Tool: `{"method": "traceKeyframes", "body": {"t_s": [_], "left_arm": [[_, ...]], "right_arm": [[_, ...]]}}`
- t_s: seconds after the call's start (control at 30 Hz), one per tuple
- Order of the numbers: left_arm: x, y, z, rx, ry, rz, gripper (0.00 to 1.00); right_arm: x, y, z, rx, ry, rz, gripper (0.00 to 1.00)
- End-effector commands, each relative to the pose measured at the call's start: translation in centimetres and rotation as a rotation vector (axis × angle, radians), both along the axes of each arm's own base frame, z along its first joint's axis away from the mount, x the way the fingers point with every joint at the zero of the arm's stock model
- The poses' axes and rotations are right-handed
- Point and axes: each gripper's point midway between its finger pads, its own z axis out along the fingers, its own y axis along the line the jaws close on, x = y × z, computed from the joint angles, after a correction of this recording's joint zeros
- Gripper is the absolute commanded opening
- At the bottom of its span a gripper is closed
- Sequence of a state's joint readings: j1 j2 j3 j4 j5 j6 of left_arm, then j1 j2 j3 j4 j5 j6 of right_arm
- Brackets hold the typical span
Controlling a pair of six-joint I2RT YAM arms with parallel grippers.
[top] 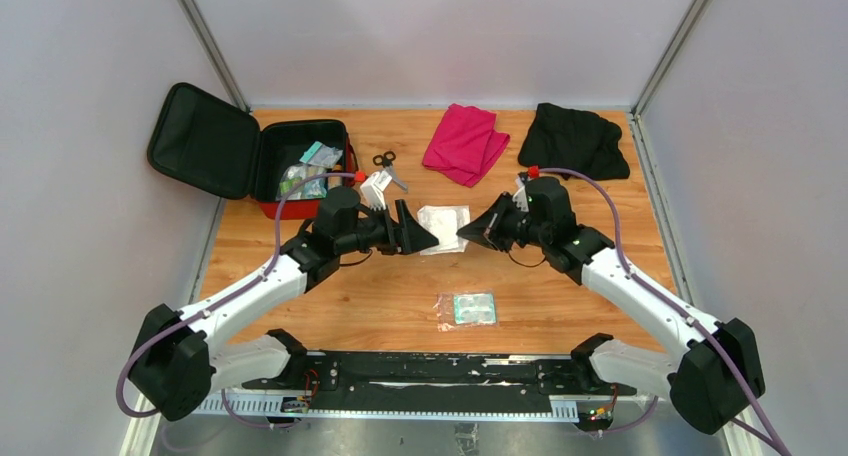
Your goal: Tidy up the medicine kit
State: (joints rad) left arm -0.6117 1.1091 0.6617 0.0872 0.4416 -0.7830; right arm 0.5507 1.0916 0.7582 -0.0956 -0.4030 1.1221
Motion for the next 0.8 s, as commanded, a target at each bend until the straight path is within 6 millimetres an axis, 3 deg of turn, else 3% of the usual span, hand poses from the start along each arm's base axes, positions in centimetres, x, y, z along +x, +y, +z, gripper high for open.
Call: {"method": "traceKeyframes", "body": {"t_s": [0.0,0.13,0.47,0.67,0.77], "left_arm": [[0.0,-1.1,1.8,-0.043,-0.031,-0.021,0.70],[0.0,-1.5,2.3,-0.057,-0.029,-0.029,0.63],[0.4,-1.6,2.8,-0.066,-0.042,-0.012,0.36],[1.2,-1.7,2.5,-0.054,-0.043,0.012,0.20],[1.8,-1.6,2.6,-0.043,-0.050,0.020,0.17]], "right_arm": [[-0.6,1.6,2.0,0.066,0.002,0.045,0.00],[-0.9,2.0,2.0,0.061,0.011,0.060,0.00],[-0.9,1.6,1.4,0.027,0.009,0.049,0.02],[-0.7,0.7,1.9,-0.041,-0.032,0.033,0.16],[-0.7,-0.3,2.0,-0.088,-0.062,0.012,0.33]]}}
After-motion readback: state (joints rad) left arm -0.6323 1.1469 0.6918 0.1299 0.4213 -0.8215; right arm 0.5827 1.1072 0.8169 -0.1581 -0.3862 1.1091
